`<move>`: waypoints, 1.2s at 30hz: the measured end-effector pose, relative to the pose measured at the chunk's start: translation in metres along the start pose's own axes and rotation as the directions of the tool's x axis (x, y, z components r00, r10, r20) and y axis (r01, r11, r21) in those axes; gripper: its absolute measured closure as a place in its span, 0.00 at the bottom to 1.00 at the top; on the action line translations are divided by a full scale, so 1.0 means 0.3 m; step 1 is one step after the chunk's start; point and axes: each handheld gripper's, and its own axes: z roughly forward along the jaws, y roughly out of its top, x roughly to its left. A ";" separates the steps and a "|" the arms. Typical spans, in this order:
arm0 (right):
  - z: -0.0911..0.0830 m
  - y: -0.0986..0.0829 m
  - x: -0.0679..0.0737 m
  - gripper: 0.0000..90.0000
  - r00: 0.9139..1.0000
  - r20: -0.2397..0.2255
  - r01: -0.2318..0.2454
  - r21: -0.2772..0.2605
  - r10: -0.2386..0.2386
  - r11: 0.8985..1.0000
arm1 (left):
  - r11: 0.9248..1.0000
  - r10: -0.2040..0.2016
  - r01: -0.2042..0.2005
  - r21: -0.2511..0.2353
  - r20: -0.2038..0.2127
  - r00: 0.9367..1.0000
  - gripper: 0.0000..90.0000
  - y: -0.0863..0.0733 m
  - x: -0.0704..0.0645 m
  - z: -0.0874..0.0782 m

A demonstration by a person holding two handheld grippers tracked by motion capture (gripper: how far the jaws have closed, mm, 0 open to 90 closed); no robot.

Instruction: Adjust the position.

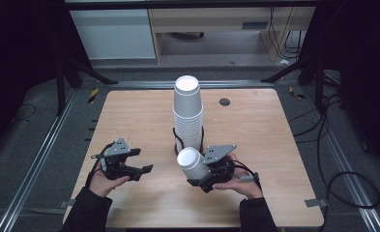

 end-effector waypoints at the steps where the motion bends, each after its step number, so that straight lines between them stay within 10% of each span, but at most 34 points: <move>1: 0.003 0.005 -0.002 0.15 1.000 -0.002 0.005 0.004 -0.005 1.000 | 1.000 0.002 -0.002 -0.002 0.005 1.000 0.20 0.001 -0.004 0.001; 36: 0.159 0.055 0.004 0.15 0.986 -0.116 0.142 0.218 -0.119 0.966 | 0.988 0.140 -0.150 0.032 0.196 0.970 0.14 0.059 -0.129 0.028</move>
